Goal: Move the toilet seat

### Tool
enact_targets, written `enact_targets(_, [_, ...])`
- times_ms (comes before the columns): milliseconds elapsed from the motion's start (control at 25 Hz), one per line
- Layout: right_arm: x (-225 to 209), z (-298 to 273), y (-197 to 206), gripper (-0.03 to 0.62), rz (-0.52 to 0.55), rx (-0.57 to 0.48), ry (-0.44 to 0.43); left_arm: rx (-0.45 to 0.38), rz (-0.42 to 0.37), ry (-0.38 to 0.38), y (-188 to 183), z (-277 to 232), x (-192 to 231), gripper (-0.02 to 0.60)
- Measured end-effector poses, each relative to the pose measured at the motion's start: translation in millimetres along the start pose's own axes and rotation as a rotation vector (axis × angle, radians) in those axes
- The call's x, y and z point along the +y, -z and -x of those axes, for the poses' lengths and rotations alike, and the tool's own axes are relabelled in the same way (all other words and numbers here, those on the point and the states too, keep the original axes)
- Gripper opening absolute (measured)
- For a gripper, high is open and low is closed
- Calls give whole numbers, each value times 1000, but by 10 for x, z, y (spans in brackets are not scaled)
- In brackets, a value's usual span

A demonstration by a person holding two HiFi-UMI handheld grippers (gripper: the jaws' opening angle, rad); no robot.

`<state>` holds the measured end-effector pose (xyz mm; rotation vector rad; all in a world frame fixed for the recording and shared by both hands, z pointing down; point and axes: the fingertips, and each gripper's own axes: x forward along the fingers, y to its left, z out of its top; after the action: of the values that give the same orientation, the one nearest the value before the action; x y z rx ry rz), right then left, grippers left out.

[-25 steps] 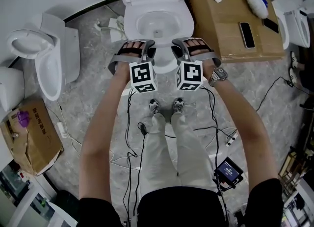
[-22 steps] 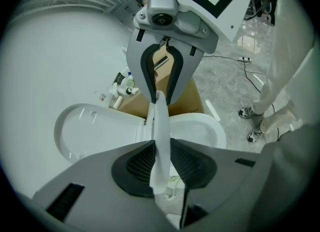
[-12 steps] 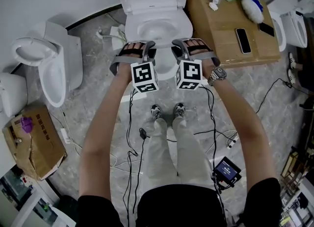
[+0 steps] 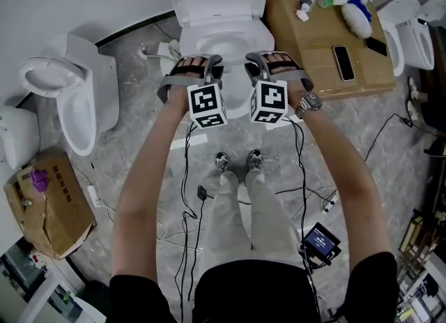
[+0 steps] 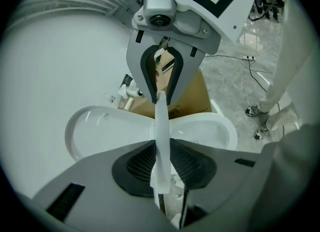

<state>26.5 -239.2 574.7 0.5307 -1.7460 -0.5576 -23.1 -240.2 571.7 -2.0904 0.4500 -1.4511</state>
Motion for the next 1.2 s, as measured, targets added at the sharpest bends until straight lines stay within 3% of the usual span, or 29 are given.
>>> enact_targets(400, [-236,-10,-7,94,-13,20,-3,-10,15,6,-3,7,253,95])
enact_targets(1200, [-731,-114,-1,91,0,-33,25,10,50,3,25,-59,735,92])
